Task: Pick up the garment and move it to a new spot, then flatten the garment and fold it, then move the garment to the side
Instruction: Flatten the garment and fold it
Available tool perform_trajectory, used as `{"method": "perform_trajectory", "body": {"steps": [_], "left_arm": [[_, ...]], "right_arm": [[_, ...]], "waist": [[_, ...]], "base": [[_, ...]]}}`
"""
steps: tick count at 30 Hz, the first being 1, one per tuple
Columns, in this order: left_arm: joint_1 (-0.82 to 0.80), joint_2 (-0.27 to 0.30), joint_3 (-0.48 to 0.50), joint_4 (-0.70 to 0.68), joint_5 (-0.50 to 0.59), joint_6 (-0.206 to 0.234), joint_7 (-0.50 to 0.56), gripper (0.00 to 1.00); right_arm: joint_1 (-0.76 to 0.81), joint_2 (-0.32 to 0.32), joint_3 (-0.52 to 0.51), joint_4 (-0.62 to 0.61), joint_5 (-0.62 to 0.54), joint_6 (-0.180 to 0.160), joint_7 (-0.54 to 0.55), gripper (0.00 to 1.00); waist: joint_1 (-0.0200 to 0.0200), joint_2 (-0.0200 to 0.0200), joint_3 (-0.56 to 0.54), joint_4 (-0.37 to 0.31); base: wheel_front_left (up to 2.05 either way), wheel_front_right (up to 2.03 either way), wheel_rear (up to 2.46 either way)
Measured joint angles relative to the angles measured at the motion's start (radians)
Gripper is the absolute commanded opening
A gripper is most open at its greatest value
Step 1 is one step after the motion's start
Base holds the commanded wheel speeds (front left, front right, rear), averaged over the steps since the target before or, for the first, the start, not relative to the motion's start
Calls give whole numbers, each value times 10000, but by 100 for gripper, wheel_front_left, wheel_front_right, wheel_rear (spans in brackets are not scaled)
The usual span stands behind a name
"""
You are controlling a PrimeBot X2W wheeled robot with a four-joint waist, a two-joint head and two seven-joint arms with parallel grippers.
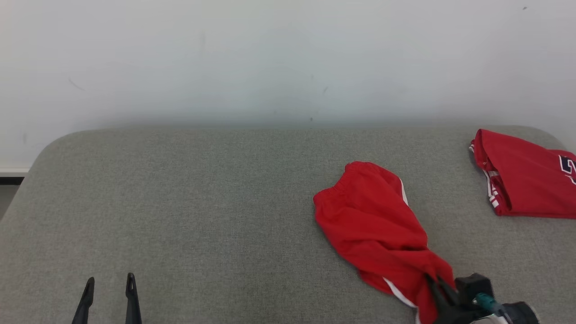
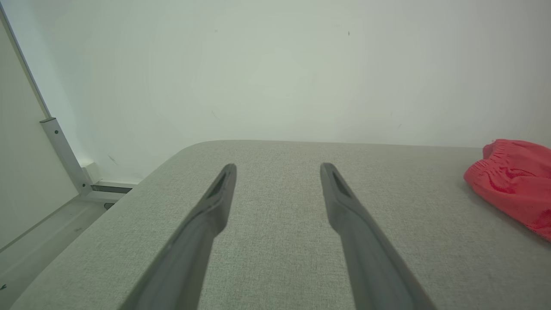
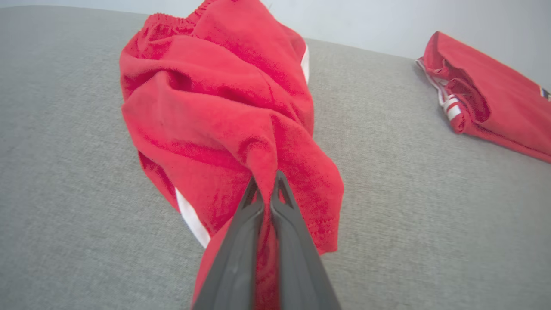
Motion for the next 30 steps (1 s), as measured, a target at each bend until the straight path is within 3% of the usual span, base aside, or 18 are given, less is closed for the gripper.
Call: {"method": "perform_trajectory", "body": {"steps": [8, 12, 13, 14, 15, 30], "left_arm": [[36, -207, 230, 58, 119, -188, 0, 100], [35, -314, 259, 104, 186, -316, 0, 100], [35, -337, 278, 128, 188, -355, 0, 100], [34, -364, 293, 151, 205, -364, 0, 100], [33, -395, 303, 169, 217, -370, 0, 100], [42, -640, 558, 284, 405, -621, 0, 100]], "right_arm": [[79, -1649, -963, -991, 514, 0, 100, 0], [447, -1914, -1260, -1379, 771, 0, 466, 0], [512, -1904, -1262, -1417, 968, 0, 570, 19], [563, -1860, -1248, -1476, 1156, 0, 627, 45], [612, -1848, -1189, -1578, 1220, 0, 619, 100], [1127, -1517, -537, -4172, 1856, 0, 761, 100]], "waist": [[0, 0, -40, -156], [0, 0, -69, -179], [0, 0, -74, -179], [0, 0, -80, -181], [0, 0, -88, -180], [0, 0, -143, -209]], "base": [[0, 0, 0], [0, 0, 0], [0, 0, 0], [0, 0, 0], [0, 0, 0], [0, 0, 0]]}}
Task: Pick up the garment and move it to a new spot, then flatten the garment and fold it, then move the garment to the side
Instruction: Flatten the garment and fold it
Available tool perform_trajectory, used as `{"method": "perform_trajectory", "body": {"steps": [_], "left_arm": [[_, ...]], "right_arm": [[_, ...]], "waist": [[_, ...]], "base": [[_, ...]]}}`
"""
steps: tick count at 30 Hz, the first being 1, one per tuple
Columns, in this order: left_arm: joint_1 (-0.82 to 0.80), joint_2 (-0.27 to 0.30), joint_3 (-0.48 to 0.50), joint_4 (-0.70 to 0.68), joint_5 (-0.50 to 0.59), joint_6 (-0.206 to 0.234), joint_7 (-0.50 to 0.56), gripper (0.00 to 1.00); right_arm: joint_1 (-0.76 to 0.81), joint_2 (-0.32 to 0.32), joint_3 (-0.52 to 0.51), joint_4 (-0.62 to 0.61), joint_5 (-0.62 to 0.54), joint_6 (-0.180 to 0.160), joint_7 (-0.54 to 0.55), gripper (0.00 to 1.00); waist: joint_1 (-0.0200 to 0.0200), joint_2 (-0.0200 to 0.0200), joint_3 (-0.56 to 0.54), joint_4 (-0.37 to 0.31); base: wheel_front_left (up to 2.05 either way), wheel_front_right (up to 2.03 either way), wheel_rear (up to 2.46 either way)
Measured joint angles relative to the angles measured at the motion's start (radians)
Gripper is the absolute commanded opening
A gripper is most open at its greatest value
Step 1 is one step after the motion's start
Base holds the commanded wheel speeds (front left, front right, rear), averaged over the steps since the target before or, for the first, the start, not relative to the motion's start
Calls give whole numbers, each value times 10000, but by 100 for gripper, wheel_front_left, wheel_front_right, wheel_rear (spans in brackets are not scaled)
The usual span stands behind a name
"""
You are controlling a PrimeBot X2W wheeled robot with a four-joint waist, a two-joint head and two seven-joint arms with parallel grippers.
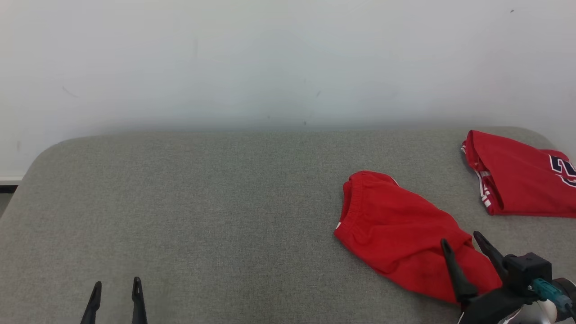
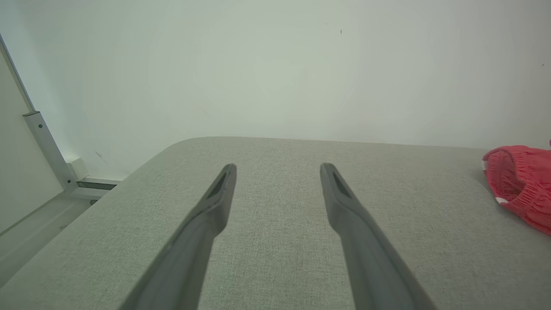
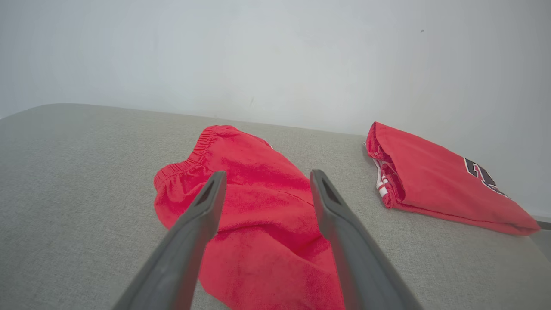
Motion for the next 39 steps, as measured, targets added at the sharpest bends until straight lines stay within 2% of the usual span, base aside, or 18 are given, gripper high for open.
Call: {"method": "perform_trajectory", "body": {"steps": [5, 12, 18, 23, 27, 31, 39], "left_arm": [[-100, -92, -176, 105, 192, -232, 0, 100], [-701, -174, -700, 512, 370, -644, 0, 100], [-1923, -282, -1808, 1413, 412, -1137, 0, 100], [-3268, -314, -3020, 2878, 117, -1248, 4, 100], [-4310, -100, -4433, 3852, -516, -1298, 111, 100], [-5505, 407, -5613, 4895, -1289, -1310, 146, 100], [-6770, 757, -7007, 6126, -2337, -1310, 236, 100]], "right_arm": [[-174, 146, 4, -94, 29, 0, -328, 100], [-206, 767, -173, -109, -222, 0, -1241, 100], [-183, 1210, 35, 46, -337, 0, -1806, 100], [-238, 1666, 336, 232, -372, 0, -2291, 100], [-358, 1875, 472, 428, -341, 0, -2474, 100], [-441, 2148, 802, 665, -339, 0, -2646, 100], [-644, 2408, 1195, 1018, -288, 0, -2748, 100]], "waist": [[0, -1, 41, -5], [0, 0, 125, -301], [0, 0, 294, -870], [0, 0, 557, -1651], [1, 0, 813, -2178], [1, 0, 1218, -2736], [1, 1, 1768, -3345]], "base": [[0, 0, 0], [0, 0, 0], [0, 0, 0], [0, 0, 0], [0, 0, 0], [0, 0, 0], [0, 0, 0]]}}
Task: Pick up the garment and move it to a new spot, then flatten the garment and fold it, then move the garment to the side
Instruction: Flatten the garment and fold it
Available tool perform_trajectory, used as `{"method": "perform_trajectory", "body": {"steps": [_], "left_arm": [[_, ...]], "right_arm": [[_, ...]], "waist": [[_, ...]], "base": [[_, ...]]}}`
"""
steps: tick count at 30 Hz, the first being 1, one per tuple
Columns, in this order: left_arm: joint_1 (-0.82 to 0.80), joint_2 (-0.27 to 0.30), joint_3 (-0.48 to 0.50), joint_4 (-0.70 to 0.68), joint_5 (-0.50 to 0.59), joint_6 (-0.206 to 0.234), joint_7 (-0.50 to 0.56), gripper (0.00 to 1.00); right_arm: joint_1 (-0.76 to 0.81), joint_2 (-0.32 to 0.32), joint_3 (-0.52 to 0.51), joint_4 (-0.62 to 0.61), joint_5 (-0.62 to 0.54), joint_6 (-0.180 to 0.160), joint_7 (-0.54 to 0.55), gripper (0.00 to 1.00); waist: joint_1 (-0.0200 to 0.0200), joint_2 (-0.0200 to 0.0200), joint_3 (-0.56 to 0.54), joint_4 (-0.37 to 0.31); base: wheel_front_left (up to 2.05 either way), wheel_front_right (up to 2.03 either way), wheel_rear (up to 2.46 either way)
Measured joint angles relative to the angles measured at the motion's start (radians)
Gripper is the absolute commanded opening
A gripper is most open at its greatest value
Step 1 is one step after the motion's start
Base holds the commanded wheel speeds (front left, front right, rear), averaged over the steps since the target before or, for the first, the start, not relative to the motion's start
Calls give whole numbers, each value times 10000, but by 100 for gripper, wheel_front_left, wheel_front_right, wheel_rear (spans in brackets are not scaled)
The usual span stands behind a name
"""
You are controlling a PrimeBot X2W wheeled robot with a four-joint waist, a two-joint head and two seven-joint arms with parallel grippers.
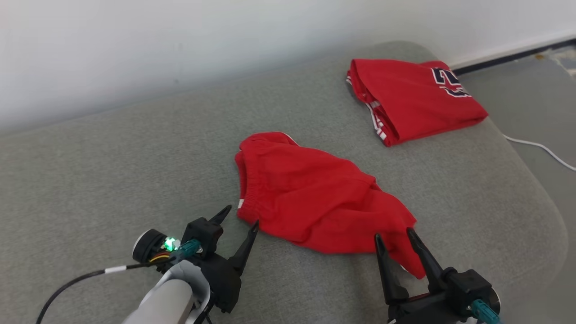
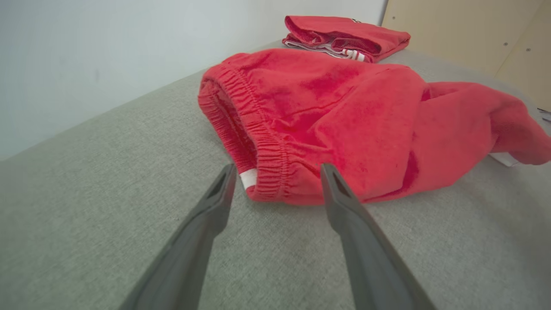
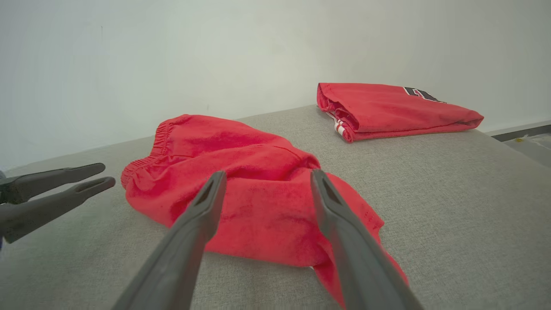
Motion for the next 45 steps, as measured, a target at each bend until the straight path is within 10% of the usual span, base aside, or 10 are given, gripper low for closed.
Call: {"method": "perform_trajectory", "body": {"steps": [13, 15, 16, 26, 45], "left_arm": [[-1314, 98, -2125, 1304, -1912, -2, 104, 100], [-1503, 84, -2362, 1342, -2182, 0, 61, 10], [-1575, 75, -2466, 1317, -2368, 0, 21, 0], [-1523, 316, -1906, 219, -2704, 23, -236, 0], [4589, 1858, 320, -4163, -1739, 1768, -234, 0]], "right_arm": [[-245, 125, 378, 182, 10, 0, -44, 100], [-275, 134, 393, 153, 10, 0, -44, 100], [-286, 136, 380, 144, 10, 0, -44, 100], [87, 150, 71, 142, -6, 0, -46, 100], [669, 109, 81, 215, -96, 0, -71, 100]], "waist": [[0, 0, 423, -480], [1, 0, 446, -468], [1, 0, 451, -452], [0, 0, 271, 294], [-2, -2, -741, 3012]], "base": [[0, 0, 0], [0, 0, 0], [0, 0, 0], [0, 0, 0], [0, 0, 0]]}}
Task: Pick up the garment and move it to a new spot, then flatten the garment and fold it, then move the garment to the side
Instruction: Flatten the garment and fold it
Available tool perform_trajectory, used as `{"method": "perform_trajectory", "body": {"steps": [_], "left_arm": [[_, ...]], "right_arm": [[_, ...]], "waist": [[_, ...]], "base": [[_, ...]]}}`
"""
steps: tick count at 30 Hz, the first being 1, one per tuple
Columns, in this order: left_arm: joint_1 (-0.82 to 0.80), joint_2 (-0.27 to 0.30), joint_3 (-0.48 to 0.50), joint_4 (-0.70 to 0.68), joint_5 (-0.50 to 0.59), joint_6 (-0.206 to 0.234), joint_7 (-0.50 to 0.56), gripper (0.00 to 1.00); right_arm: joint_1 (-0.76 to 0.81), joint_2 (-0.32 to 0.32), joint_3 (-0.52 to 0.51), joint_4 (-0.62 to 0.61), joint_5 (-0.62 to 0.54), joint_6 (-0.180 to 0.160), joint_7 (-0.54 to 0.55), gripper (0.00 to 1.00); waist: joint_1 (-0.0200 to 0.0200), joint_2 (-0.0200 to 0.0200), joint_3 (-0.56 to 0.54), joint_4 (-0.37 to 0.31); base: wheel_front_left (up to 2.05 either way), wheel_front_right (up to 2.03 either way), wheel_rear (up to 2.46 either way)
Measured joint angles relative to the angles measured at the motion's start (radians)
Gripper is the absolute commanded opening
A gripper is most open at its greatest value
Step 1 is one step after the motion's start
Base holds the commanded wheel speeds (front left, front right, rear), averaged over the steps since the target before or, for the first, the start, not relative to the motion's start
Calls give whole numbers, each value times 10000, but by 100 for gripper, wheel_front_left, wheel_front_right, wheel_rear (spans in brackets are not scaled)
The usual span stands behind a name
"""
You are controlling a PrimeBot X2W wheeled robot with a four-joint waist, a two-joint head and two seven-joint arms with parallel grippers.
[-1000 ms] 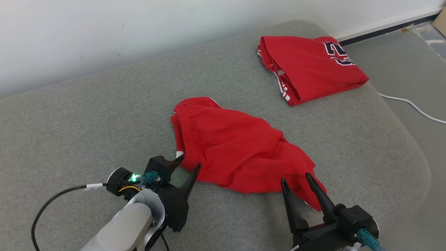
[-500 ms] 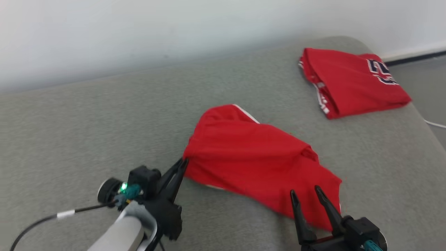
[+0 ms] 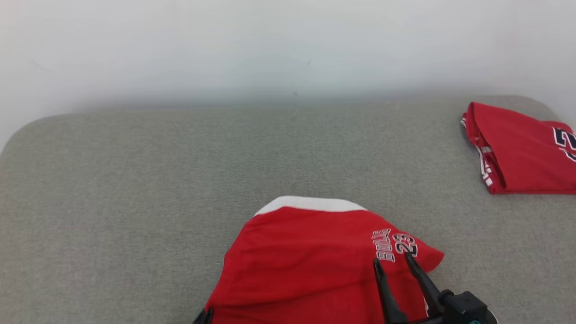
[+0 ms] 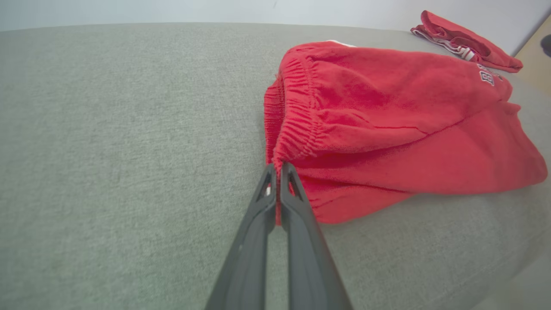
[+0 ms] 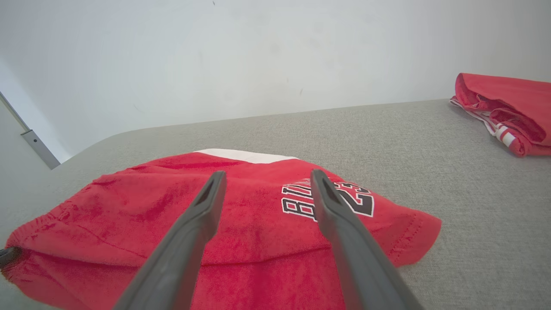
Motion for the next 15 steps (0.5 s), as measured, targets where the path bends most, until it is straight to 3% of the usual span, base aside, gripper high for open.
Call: {"method": "perform_trajectory", "body": {"steps": [7, 15], "left_arm": [[849, 69, -86, -746, -59, 203, 0, 0], [-291, -54, -157, -867, 134, -121, 104, 0]], "right_arm": [[107, -35, -4, 27, 2, 0, 2, 100], [-3, -117, 104, 109, 4, 0, 0, 100]], "waist": [[-1, 0, -318, 291], [-1, 0, -369, -11]], "base": [[0, 0, 0], [0, 0, 0]]}}
